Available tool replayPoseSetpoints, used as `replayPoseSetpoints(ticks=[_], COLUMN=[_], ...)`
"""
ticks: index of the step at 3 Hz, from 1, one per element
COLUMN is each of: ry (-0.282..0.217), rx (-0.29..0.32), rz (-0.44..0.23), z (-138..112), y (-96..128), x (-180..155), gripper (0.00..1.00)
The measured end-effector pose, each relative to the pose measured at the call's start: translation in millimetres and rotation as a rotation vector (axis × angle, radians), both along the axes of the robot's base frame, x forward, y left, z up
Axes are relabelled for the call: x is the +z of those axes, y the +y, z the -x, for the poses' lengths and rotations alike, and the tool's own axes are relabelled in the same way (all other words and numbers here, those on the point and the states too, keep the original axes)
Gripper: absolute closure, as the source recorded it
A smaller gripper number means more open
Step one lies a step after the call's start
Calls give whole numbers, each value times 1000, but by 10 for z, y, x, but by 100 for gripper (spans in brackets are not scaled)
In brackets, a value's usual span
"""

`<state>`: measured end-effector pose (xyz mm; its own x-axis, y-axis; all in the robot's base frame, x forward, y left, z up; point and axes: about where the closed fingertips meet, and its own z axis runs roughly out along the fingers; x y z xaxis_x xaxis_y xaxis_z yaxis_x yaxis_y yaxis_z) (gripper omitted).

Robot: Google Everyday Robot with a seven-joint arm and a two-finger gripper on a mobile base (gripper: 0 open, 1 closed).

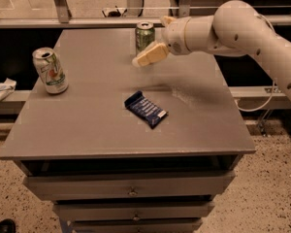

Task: Pick green can

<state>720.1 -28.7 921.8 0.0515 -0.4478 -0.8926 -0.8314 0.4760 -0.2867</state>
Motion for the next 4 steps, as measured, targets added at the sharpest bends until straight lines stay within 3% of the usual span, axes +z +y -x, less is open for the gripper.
replayPoseSetpoints(ticks=[1, 2, 4], ry=[-52, -70, -13], rx=[-57, -81, -90], rz=[-13, -36, -119], z=[-208, -350, -650], y=[-63, -74, 65], x=[50, 58, -161], gripper=[0, 0, 0])
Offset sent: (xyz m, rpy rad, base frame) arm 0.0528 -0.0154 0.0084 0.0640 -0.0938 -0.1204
